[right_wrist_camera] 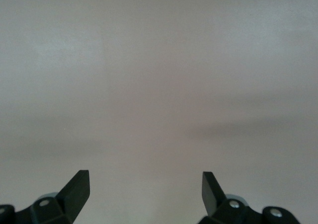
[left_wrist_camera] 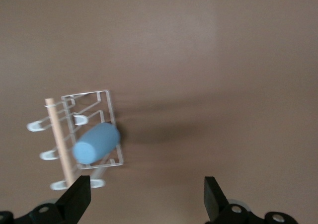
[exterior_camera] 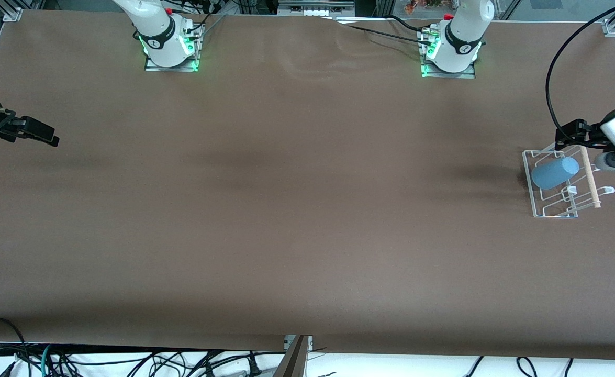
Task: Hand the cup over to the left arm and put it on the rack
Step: 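Open the left gripper and raise it away from the rack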
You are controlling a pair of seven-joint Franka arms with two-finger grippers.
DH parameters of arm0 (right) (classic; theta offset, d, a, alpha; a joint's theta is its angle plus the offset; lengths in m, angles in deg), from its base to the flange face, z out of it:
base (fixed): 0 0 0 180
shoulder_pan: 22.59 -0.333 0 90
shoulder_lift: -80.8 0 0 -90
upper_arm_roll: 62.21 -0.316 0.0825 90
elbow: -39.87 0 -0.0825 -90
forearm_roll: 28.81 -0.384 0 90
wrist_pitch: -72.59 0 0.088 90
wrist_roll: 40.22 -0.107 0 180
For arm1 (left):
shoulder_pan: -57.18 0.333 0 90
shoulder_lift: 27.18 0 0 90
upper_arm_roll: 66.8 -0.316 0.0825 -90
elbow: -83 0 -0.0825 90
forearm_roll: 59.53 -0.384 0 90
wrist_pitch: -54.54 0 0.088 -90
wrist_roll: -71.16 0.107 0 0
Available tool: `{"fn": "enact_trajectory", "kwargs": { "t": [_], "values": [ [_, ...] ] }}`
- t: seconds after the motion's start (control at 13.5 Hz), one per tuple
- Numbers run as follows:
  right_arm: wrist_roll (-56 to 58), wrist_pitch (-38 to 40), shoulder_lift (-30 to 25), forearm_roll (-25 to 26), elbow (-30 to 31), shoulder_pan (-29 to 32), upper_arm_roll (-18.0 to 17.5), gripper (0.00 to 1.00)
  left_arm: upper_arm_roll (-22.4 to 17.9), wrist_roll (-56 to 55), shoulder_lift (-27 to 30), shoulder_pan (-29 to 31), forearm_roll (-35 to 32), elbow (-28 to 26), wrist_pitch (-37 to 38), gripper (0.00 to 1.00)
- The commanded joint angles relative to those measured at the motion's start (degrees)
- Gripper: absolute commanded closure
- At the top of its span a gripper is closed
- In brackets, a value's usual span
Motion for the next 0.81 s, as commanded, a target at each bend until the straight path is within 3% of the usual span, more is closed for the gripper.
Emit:
{"fn": "enact_trajectory", "kwargs": {
  "t": [0.0,0.15,0.74],
  "values": [
    [-0.10,0.94,0.62,0.09,-1.34,0.99,-0.35,0.00,-1.65,-11.14,1.81,-1.54,5.20,0.98,1.16,0.00],
    [-0.10,0.50,0.88,-0.17,-1.43,2.48,-0.17,0.00,-1.65,-18.54,2.34,-2.86,5.38,3.08,2.21,0.00],
    [0.25,2.60,-0.70,0.00,-3.54,2.31,0.00,0.00,-0.77,-19.01,-1.52,-3.91,4.41,8.19,7.05,0.00]
  ]
}}
